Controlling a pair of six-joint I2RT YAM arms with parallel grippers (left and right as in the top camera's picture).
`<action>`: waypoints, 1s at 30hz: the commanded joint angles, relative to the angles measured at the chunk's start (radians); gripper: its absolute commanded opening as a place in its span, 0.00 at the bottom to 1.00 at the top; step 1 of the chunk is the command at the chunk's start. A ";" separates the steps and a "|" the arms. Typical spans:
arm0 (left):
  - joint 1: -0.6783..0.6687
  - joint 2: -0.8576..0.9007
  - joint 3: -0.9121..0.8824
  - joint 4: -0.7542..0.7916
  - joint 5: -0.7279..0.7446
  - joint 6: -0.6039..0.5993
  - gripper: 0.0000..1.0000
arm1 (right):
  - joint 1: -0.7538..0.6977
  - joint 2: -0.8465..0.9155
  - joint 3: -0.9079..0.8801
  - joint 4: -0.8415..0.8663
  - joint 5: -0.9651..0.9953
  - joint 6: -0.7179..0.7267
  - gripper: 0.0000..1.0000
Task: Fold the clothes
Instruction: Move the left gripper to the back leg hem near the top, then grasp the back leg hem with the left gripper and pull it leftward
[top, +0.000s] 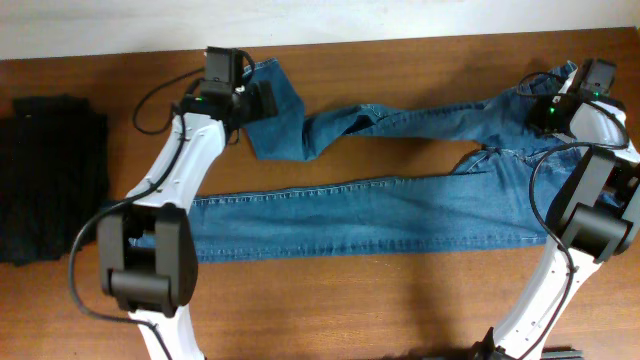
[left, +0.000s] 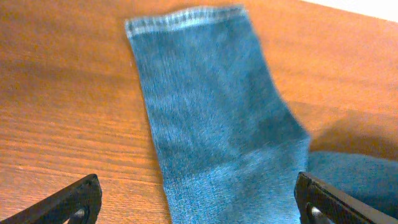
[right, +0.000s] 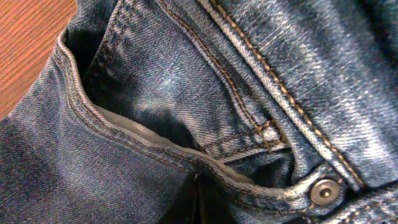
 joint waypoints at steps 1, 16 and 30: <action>-0.001 0.102 -0.002 -0.006 -0.050 -0.006 0.99 | 0.034 0.082 -0.039 -0.035 -0.025 0.000 0.04; -0.001 0.215 -0.002 -0.026 0.020 -0.025 0.29 | 0.034 0.082 -0.039 -0.034 -0.021 0.000 0.04; 0.026 0.207 0.295 -0.381 -0.080 0.005 0.00 | 0.034 0.082 -0.039 -0.027 -0.021 0.000 0.04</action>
